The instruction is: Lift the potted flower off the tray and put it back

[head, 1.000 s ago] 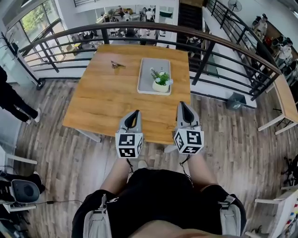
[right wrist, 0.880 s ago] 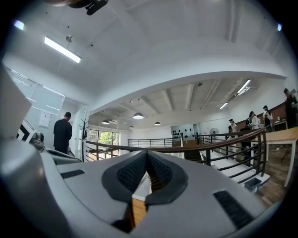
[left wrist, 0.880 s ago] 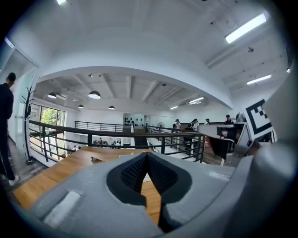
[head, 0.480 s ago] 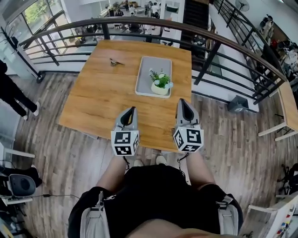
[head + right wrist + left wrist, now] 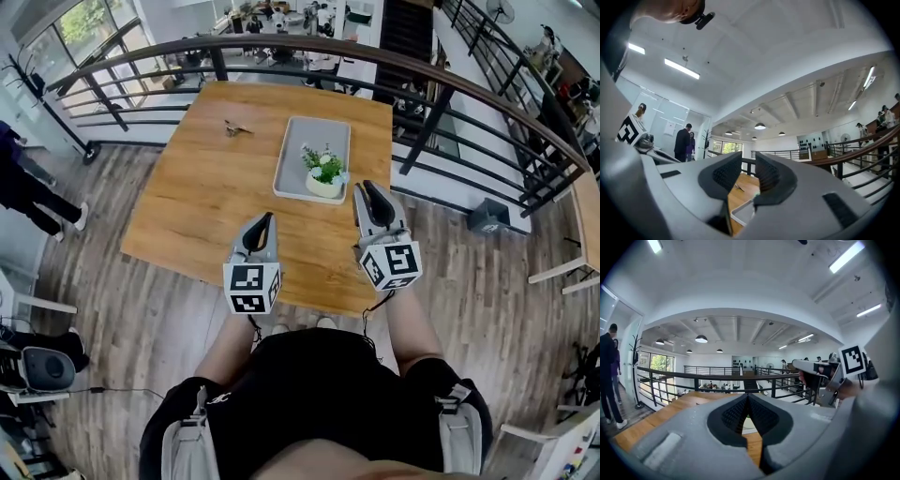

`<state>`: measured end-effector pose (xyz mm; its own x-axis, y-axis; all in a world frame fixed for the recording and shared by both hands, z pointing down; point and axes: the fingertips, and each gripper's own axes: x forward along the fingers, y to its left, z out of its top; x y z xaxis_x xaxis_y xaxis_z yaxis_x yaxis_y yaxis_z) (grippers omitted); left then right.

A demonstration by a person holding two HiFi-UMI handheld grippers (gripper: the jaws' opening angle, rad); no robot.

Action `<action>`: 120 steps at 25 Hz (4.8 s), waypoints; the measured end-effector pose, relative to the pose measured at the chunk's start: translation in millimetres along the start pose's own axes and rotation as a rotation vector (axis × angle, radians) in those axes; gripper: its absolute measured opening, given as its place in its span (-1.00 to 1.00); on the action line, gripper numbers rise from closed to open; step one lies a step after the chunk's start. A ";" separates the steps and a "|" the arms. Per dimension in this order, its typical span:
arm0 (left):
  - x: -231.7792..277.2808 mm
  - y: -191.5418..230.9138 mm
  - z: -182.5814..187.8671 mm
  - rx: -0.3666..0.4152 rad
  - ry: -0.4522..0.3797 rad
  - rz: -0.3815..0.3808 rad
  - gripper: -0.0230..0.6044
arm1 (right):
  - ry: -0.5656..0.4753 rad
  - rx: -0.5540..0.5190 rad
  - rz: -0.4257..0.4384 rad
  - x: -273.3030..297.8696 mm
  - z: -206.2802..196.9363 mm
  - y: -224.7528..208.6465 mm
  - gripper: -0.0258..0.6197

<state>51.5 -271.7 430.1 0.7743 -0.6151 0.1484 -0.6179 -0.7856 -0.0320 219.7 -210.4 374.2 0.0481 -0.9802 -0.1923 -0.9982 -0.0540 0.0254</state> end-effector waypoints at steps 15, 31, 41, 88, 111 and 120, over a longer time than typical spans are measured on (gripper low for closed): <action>13.2 33.1 -8.0 -0.012 0.035 0.124 -0.89 | 0.293 -0.142 0.334 67.2 -84.2 -15.8 0.74; 2.6 41.6 -34.8 -0.038 0.134 0.305 -0.89 | 0.499 -0.128 0.415 99.9 -213.9 -68.3 0.86; -5.9 38.6 -55.3 -0.045 0.214 0.404 -0.89 | 0.592 -0.116 0.447 116.3 -298.4 -78.4 0.86; -52.3 50.1 -91.6 -0.035 0.324 0.511 -0.89 | 0.686 -0.048 0.329 183.7 -336.6 -74.9 0.65; -15.6 62.8 -35.0 -0.024 0.106 0.268 -0.89 | 0.398 -0.034 0.116 138.0 -60.7 -9.3 0.65; 9.0 50.3 -21.7 -0.018 0.062 0.139 -0.89 | 0.388 -0.023 -0.134 74.4 -52.9 -13.8 0.65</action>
<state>24.4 -315.3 451.3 0.6715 -0.7122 0.2048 -0.7214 -0.6914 -0.0391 238.9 -292.7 411.5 0.1913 -0.9633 0.1885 -0.9815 -0.1856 0.0479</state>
